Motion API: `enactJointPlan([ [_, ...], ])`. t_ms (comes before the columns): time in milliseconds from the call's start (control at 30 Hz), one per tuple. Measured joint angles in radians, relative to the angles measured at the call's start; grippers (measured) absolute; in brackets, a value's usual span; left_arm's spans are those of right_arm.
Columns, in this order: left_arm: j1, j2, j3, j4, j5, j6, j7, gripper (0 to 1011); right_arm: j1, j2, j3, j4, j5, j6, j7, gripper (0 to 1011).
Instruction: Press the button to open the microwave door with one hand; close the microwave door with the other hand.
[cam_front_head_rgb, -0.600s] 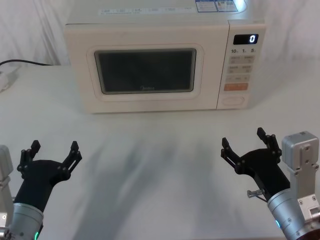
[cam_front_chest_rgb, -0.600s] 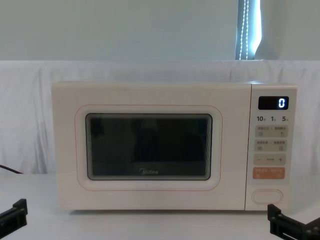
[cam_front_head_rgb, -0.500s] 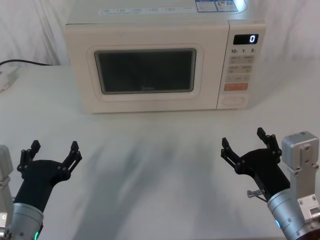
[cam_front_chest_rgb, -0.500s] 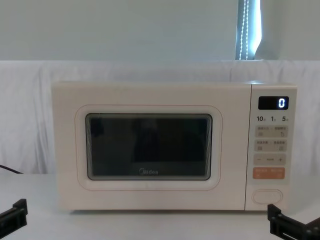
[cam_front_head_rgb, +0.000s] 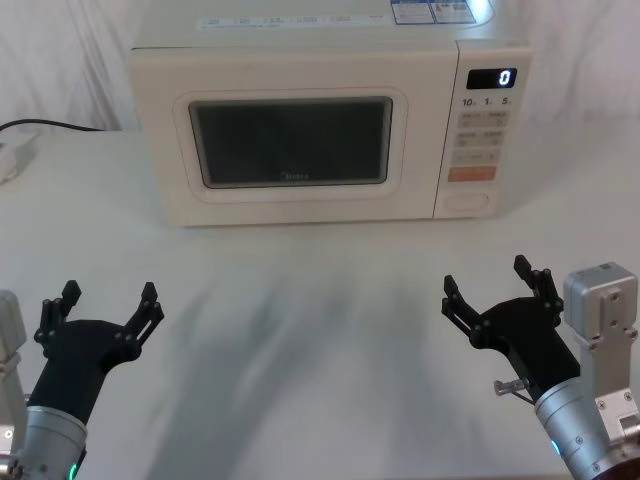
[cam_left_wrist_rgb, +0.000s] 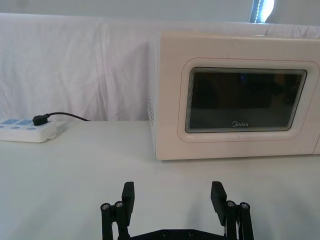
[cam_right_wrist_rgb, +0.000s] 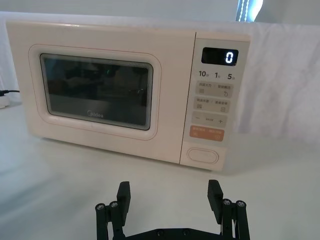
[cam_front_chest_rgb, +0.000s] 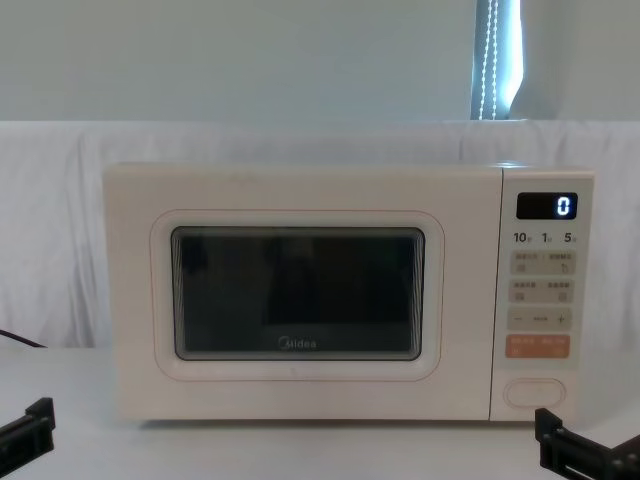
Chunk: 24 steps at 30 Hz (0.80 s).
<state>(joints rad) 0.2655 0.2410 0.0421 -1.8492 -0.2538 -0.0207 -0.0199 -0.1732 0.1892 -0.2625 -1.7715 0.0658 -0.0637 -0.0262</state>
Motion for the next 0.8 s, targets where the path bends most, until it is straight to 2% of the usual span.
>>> enactJointPlan([
  [567,0.0,0.0,0.0,0.0,0.0,0.0,0.0,1001,0.0,0.0,0.0,0.0,0.0,0.0,0.0,1002],
  [800,0.0,0.0,0.0,0.0,0.0,0.0,0.0,1001,0.0,0.0,0.0,0.0,0.0,0.0,0.0,910],
])
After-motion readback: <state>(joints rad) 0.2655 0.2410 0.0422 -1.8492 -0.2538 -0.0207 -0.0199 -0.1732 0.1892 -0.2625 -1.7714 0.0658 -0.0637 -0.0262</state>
